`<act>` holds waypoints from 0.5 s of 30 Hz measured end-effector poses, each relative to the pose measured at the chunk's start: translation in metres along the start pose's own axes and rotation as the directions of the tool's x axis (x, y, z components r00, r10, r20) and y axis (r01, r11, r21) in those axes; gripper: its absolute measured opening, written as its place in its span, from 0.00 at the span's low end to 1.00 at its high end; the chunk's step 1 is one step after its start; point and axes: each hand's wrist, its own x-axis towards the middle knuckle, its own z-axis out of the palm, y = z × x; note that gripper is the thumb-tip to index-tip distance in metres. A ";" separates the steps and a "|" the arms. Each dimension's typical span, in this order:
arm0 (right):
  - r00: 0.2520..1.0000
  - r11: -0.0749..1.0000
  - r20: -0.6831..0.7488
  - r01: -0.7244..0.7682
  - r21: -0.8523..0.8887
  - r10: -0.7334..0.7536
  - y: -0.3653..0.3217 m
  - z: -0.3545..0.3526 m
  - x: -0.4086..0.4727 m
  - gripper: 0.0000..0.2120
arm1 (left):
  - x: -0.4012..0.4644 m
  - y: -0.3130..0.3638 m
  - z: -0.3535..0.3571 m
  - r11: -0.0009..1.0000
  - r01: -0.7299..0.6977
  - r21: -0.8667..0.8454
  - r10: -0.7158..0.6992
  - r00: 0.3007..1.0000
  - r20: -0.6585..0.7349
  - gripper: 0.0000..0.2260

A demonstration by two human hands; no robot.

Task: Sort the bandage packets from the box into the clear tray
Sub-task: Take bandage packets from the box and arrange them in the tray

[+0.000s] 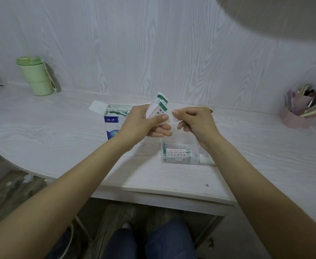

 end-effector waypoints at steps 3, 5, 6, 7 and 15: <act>0.999 0.980 -0.019 -0.027 0.197 0.031 0.003 -0.006 0.000 0.02 | 0.001 -0.001 -0.002 1.000 0.008 -0.002 -0.008 1.000 -0.015 0.03; 0.999 0.956 -0.041 0.015 0.292 -0.003 0.003 -0.008 0.000 0.05 | 0.002 -0.002 -0.003 1.000 0.001 -0.001 -0.001 0.999 -0.041 0.02; 0.998 0.949 -0.064 0.026 0.313 -0.006 0.003 -0.010 0.001 0.06 | 0.003 -0.003 -0.004 1.000 -0.002 -0.003 0.002 0.998 -0.063 0.02; 0.996 0.950 -0.087 0.027 0.312 0.000 0.003 -0.012 0.002 0.08 | 0.004 -0.003 -0.005 1.000 -0.003 -0.005 0.003 0.996 -0.086 0.01; 1.000 0.774 0.000 -0.006 -0.634 0.008 0.020 -0.024 0.008 0.04 | 0.007 -0.005 -0.007 1.000 0.011 0.002 -0.010 0.994 -0.112 0.01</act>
